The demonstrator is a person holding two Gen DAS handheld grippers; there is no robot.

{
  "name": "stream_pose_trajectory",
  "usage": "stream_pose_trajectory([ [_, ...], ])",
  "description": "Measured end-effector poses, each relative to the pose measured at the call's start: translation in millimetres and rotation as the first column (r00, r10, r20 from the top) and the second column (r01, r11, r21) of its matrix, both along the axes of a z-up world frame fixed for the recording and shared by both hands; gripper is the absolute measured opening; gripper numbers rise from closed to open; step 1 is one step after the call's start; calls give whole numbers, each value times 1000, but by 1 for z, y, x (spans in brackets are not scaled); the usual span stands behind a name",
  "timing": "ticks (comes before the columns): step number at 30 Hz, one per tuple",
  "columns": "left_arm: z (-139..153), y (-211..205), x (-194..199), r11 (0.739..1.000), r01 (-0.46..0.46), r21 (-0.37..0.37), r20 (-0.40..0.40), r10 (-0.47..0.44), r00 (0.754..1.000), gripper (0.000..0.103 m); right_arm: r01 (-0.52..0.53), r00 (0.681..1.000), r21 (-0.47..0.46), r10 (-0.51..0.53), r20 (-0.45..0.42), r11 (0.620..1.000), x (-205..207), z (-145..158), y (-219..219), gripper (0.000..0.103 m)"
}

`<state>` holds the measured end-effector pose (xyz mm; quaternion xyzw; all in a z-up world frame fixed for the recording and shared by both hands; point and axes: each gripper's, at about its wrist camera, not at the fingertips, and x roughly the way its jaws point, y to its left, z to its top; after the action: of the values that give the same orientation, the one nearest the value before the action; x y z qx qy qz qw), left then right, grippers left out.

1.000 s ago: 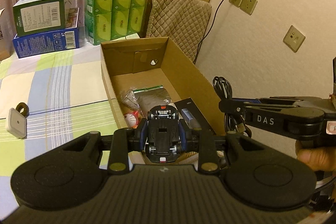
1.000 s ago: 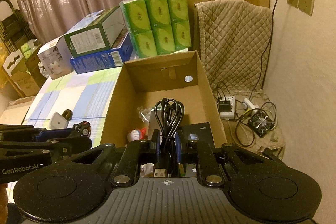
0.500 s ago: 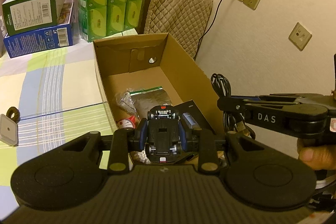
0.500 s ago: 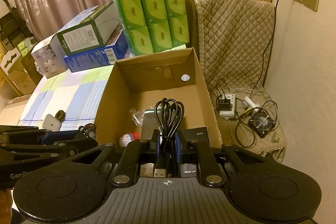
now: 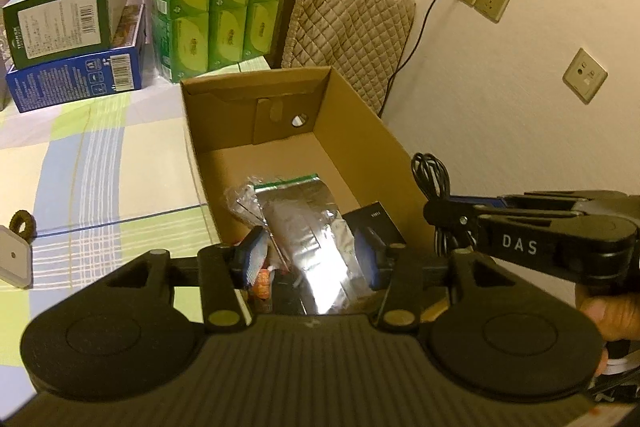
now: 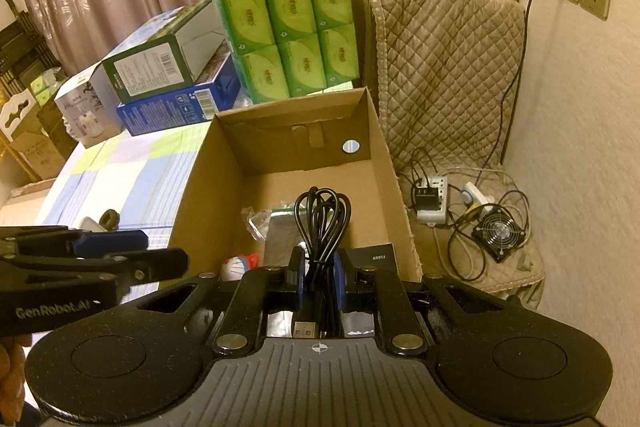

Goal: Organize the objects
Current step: 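Open both tools to drop the toy car and cable into the box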

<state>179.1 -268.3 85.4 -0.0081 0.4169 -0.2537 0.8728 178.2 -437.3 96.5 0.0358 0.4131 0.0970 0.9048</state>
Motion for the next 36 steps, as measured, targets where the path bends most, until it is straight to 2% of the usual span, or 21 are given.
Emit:
stream_pose_trajectory([
  [12, 0, 23, -6, 999, -44, 20, -2, 44, 999, 43, -25, 1000, 14, 25, 5, 1000, -4, 5, 13, 11],
  [18, -1, 27, -11, 998, -53, 34, -1, 53, 999, 49, -35, 999, 14, 35, 3, 999, -5, 7, 18, 11],
  [26, -3, 30, -12, 998, -60, 37, -5, 60, 998, 50, -45, 999, 20, 45, 8, 999, -2, 7, 27, 11],
  [30, -4, 32, -11, 997, -63, 37, -5, 63, 998, 54, -66, 998, 51, 65, 11, 997, 1, 7, 30, 11],
  [31, -4, 33, -11, 997, -66, 39, -6, 66, 998, 57, -77, 997, 69, 76, 11, 995, 2, 7, 30, 13],
  [33, -5, 34, -11, 997, -70, 41, -6, 70, 998, 64, -67, 998, 95, 65, 23, 993, 2, 10, 29, 29],
  [34, -6, 35, -11, 996, -73, 43, -7, 74, 997, 67, -53, 998, 101, 50, 36, 993, 2, 11, 27, 48],
  [35, -6, 37, -11, 996, -77, 44, -8, 77, 997, 67, -40, 998, 106, 35, 47, 994, 2, 13, 26, 57],
  [36, -7, 39, -11, 996, -82, 47, -10, 83, 997, 68, -31, 998, 112, 25, 56, 993, 0, 14, 24, 57],
])
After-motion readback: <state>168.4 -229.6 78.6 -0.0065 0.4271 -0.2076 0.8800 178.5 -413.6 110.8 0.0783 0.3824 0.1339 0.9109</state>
